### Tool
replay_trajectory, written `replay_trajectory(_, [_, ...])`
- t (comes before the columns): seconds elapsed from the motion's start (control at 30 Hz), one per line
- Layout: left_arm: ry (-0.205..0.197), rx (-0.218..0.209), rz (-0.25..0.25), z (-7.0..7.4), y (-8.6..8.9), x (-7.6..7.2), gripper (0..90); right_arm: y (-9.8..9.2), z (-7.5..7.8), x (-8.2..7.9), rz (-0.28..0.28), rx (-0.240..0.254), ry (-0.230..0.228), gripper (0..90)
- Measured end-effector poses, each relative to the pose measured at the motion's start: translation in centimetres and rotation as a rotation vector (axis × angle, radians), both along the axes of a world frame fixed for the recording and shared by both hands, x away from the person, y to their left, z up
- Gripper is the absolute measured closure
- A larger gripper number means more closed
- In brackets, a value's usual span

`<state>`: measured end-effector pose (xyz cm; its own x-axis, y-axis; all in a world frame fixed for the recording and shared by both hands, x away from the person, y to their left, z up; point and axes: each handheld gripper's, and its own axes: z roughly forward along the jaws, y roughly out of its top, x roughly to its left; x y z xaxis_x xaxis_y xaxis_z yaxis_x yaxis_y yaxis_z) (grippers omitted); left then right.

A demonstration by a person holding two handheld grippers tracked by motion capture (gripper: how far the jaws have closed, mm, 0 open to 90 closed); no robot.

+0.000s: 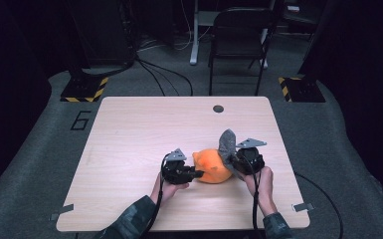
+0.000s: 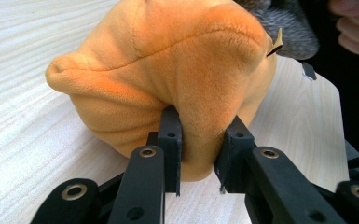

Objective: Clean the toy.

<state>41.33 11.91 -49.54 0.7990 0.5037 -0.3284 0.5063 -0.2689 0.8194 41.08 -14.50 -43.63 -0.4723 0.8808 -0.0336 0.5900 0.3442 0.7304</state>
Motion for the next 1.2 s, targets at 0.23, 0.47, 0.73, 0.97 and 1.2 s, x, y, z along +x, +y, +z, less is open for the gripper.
replay_trajectory(0.23, [0.0,-0.007,-0.004,-0.1,-0.1,0.0,73.6,-1.4,-2.3,1.2,-0.061,-0.014,0.065,74.2])
replay_trajectory(0.47, [-0.001,-0.008,0.0,-0.1,0.0,-0.1,73.6,-1.9,-4.6,2.3,-0.098,-0.078,0.13,74.2])
replay_trajectory(0.73, [0.002,-0.007,-0.003,0.0,0.0,-0.1,73.4,-1.5,-5.9,2.8,-0.088,-0.131,0.158,74.0])
replay_trajectory(0.97, [0.005,-0.012,0.002,0.0,0.1,0.0,73.3,-2.6,-3.3,2.2,-0.119,-0.062,0.104,73.9])
replay_trajectory(1.2, [0.0,-0.011,-0.001,0.0,0.0,-0.1,73.1,-1.5,2.7,-0.6,-0.022,0.092,-0.051,73.8])
